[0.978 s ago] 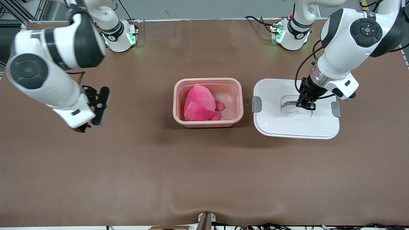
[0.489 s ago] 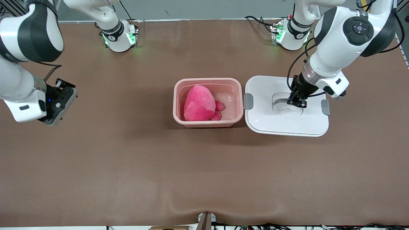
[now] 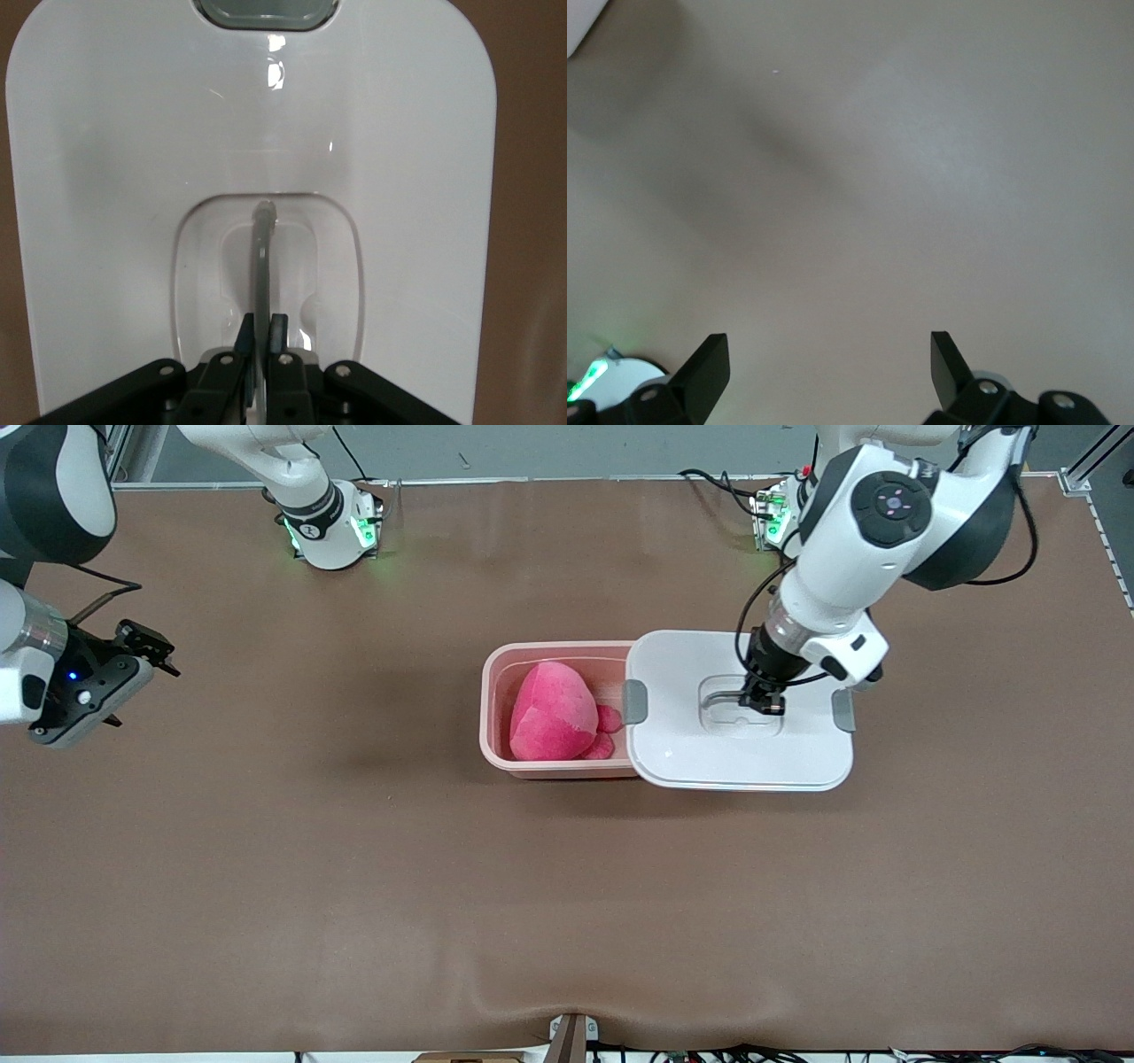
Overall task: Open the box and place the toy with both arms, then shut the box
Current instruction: 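Move the lid over the box with the left gripper and lower it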
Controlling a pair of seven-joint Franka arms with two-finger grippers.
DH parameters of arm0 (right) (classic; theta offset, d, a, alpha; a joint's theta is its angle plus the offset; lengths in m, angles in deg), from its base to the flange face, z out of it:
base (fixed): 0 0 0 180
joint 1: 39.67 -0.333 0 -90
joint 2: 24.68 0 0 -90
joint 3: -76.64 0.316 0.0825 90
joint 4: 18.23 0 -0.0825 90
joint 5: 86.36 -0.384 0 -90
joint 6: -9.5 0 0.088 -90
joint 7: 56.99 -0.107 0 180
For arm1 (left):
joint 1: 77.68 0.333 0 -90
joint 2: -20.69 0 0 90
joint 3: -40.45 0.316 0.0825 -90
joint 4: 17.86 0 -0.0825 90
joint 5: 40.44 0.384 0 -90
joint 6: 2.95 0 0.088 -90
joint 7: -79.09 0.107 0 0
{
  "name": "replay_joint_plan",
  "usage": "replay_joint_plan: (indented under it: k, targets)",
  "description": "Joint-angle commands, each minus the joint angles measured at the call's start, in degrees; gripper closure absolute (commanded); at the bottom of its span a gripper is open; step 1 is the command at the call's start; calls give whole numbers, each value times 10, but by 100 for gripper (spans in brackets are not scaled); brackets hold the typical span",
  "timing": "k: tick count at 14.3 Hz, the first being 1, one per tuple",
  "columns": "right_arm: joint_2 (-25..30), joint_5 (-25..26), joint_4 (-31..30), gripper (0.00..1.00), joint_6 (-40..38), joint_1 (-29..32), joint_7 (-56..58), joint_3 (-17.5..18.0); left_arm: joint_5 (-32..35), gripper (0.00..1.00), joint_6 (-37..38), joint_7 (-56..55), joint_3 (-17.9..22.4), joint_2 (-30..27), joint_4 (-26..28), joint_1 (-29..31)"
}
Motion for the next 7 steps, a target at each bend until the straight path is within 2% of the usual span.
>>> replay_joint_plan:
  k: [1, 7]
  targets:
    - [68, -11, -85, 0, 35, 39, -48, 10, 13, 100, -3, -25, -19, 20, -27, 0]
    - [85, -11, -88, 0, 20, 41, -183, 15, 59, 100, -15, -106, -25, 59, -50, -48]
